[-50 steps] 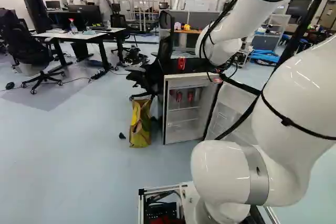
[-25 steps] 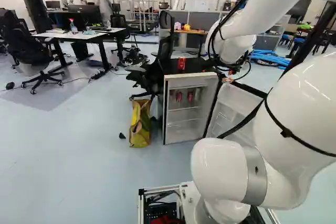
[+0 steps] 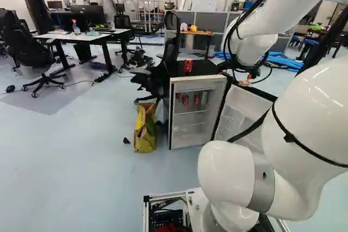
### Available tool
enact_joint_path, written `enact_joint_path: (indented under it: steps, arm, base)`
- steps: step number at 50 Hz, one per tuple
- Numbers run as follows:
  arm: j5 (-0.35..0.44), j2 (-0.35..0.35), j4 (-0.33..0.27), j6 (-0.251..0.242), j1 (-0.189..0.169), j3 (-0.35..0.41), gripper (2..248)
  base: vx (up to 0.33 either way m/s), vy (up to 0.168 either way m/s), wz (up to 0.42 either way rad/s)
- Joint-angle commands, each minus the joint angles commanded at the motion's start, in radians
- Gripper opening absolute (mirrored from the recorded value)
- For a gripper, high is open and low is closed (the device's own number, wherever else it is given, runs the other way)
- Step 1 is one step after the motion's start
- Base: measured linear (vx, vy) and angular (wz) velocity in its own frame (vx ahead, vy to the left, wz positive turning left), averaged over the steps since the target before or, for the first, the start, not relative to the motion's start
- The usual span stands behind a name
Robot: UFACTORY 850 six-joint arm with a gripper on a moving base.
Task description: Grab a drink from the fridge
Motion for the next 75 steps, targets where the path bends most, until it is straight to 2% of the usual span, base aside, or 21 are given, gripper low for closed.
enact_joint_path:
  steps: [38, 75]
  arm:
    - [0.0, -0.057, 0.0, 0.0, -0.143, -0.052, 247]
    - [-0.001, -0.175, 0.0, 0.0, -0.248, -0.167, 247]
  base:
    - [0.0, 0.0, 0.0]
    - [0.0, 0.0, 0.0]
